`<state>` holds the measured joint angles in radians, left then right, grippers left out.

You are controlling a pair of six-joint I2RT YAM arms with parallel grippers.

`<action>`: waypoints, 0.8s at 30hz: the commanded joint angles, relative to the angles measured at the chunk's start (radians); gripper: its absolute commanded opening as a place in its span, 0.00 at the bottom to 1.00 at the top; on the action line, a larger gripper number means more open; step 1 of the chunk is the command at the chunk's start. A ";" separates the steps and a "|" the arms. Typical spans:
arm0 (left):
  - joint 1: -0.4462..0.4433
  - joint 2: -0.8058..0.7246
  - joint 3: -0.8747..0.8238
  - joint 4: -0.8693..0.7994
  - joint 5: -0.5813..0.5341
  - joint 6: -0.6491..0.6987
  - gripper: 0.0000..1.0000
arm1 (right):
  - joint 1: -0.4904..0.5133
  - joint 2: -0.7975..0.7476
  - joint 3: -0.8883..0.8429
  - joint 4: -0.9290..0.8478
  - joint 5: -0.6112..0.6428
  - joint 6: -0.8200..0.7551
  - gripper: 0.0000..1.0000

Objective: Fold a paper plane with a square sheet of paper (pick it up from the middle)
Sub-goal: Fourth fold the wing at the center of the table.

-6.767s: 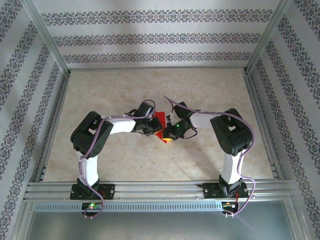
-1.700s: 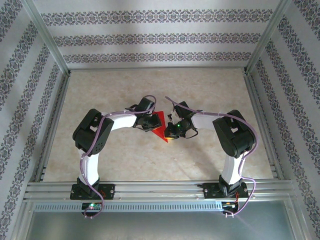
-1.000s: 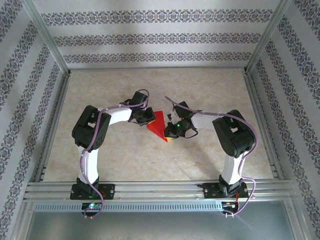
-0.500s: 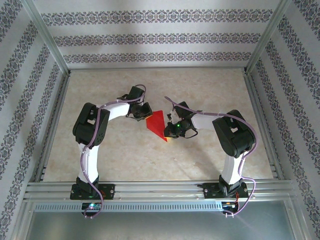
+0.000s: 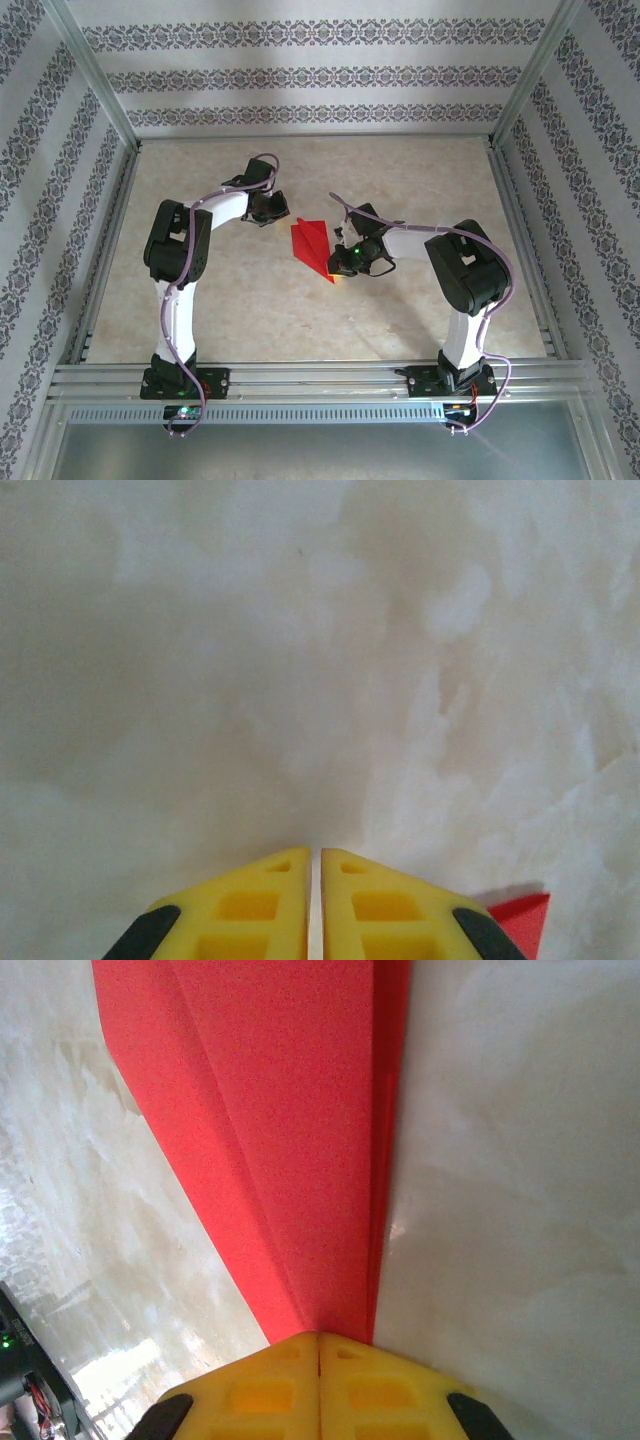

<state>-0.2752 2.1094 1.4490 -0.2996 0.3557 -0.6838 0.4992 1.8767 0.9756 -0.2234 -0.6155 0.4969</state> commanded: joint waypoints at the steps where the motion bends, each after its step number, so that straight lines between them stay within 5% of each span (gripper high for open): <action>1: -0.029 -0.131 -0.070 0.033 0.055 -0.004 0.11 | 0.006 0.100 -0.066 -0.175 0.165 -0.022 0.07; 13: -0.245 -0.193 -0.264 0.229 0.121 -0.167 0.11 | 0.009 0.105 -0.064 -0.175 0.165 -0.015 0.07; 24: -0.288 -0.101 -0.277 0.185 0.073 -0.171 0.11 | 0.010 0.110 -0.071 -0.174 0.169 -0.015 0.07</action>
<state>-0.5510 1.9888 1.1732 -0.0891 0.4675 -0.8536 0.4992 1.8805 0.9798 -0.2279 -0.6178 0.4973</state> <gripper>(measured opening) 0.110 0.073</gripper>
